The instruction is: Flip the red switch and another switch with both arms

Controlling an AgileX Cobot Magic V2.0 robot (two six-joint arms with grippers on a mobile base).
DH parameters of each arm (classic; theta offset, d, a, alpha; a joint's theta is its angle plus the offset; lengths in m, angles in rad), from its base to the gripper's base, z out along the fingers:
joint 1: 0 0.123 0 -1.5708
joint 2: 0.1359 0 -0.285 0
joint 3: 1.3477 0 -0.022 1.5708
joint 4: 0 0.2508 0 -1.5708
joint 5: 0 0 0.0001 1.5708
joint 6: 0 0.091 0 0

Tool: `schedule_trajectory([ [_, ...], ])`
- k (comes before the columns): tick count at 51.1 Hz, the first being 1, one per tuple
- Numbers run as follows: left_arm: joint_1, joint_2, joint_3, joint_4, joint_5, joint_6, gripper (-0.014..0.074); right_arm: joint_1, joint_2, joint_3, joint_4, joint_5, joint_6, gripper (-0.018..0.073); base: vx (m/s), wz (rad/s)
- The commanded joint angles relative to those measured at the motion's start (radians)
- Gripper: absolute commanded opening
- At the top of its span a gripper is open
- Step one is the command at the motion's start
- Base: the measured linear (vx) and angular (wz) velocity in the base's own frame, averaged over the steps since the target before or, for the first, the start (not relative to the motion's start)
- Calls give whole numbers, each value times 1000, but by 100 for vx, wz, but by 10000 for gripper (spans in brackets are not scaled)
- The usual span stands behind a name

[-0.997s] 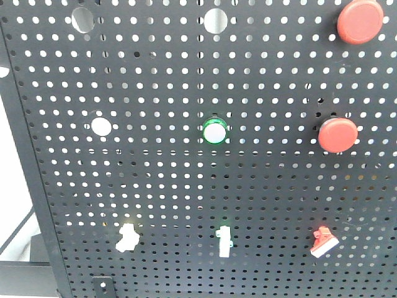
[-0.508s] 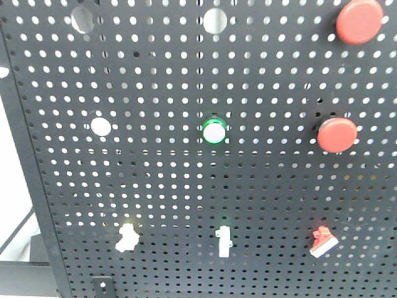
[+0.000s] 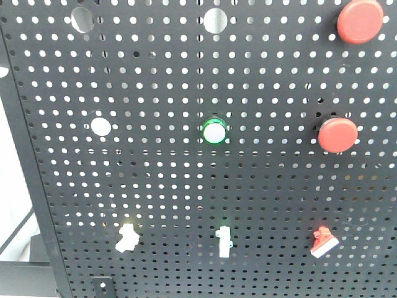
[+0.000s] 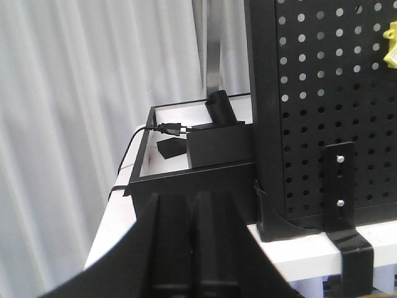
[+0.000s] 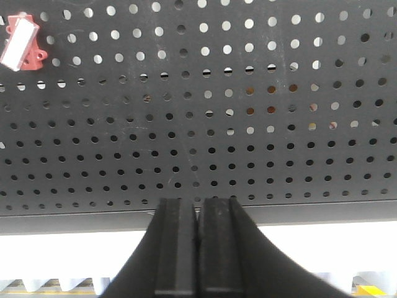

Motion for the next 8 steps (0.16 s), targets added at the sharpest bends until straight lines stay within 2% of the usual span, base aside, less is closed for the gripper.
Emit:
schedule_trajectory([
  [1, 2, -18, 19, -5, -82, -8, 3, -6, -11, 5, -11, -73, 1, -6, 0, 0],
  [8, 2, -18, 19, -5, -82, -8, 3, -6, -11, 5, -11, -73, 1, -6, 0, 0],
])
